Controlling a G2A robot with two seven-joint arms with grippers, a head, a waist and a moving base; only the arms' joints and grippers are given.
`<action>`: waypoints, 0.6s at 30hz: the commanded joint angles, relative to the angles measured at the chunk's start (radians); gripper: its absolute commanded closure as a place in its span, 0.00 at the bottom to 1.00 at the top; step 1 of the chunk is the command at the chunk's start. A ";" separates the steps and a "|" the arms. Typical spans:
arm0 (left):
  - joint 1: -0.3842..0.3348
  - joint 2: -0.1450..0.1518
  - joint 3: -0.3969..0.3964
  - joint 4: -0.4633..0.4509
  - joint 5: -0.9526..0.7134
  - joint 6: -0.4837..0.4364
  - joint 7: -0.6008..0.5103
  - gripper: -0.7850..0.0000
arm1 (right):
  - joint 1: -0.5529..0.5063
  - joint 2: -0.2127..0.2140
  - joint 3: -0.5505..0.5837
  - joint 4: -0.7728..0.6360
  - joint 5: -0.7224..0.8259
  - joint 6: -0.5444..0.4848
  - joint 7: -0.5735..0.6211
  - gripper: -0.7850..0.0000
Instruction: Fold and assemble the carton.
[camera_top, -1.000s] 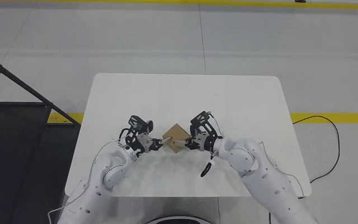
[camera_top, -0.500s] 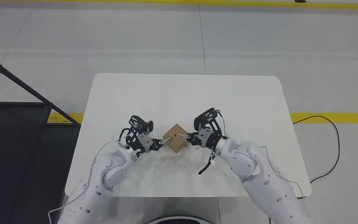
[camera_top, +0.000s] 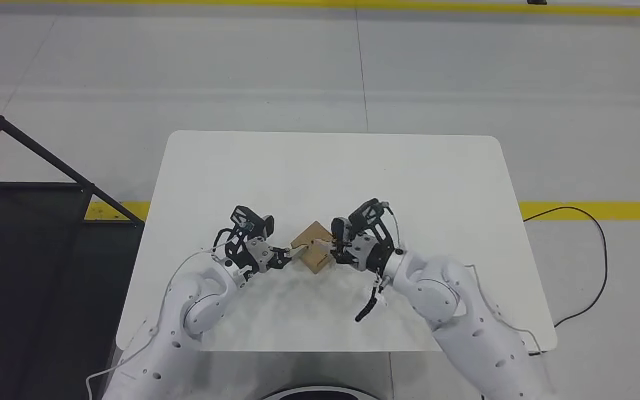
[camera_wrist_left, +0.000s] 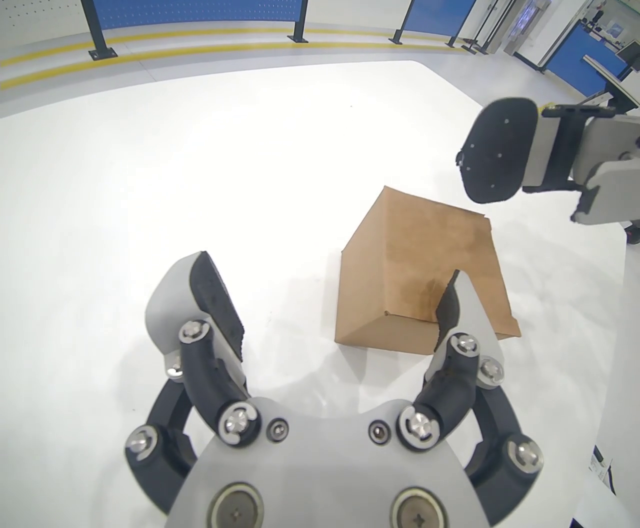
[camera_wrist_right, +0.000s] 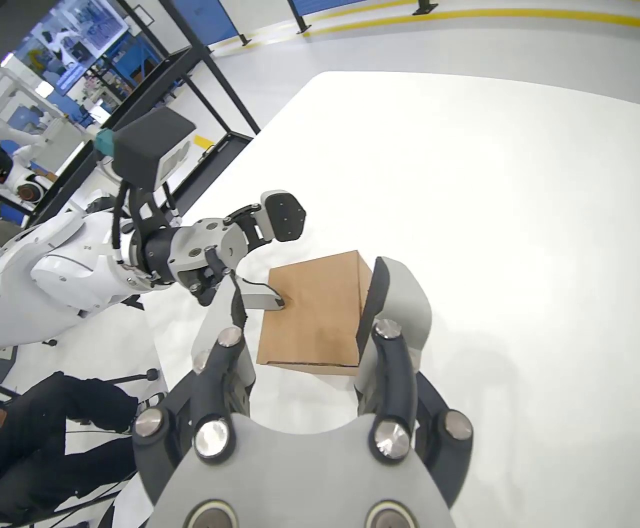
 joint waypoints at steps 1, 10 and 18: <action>0.000 0.000 0.000 0.001 0.000 0.000 0.001 0.00 | 0.007 -0.001 -0.001 0.010 0.006 -0.003 0.022 0.38; 0.002 0.000 0.001 0.002 0.000 0.001 0.004 0.00 | -0.004 0.002 0.028 0.009 0.010 -0.017 0.026 0.11; 0.003 -0.001 0.004 0.001 -0.001 0.004 0.008 0.00 | -0.101 0.028 0.089 -0.067 -0.143 -0.053 0.014 0.00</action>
